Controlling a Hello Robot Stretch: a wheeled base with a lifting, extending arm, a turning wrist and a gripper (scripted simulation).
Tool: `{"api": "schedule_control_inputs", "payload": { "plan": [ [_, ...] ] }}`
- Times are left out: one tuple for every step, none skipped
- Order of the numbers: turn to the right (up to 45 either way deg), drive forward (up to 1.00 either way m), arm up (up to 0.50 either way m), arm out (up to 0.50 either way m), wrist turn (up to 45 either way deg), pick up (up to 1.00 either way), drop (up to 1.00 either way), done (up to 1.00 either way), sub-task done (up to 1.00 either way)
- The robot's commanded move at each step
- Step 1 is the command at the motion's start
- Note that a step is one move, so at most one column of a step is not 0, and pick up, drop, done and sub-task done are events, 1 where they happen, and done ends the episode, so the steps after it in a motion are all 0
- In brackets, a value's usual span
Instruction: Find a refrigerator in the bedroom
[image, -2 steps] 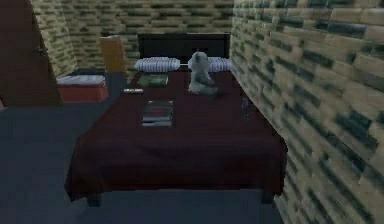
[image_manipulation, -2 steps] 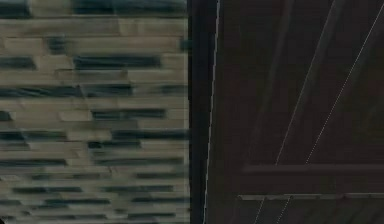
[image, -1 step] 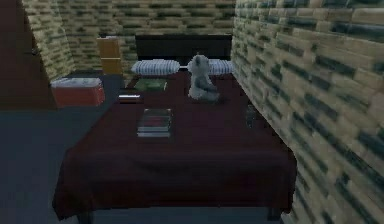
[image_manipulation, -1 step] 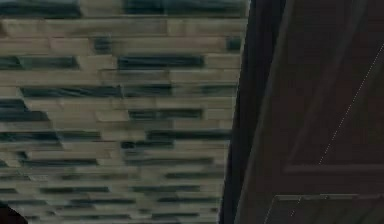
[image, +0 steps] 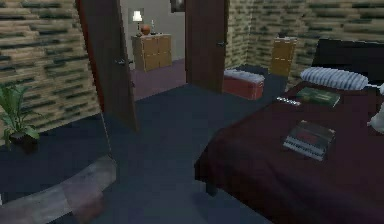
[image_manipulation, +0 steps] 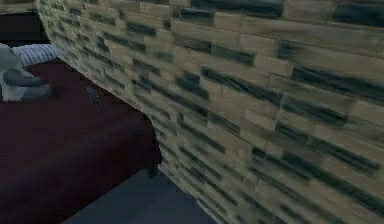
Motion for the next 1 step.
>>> {"api": "schedule_control_inputs", "payload": {
  "plan": [
    [-9.0,0.0,0.0,0.0,0.0,0.0,0.0,0.0,0.0]
  ]
}}
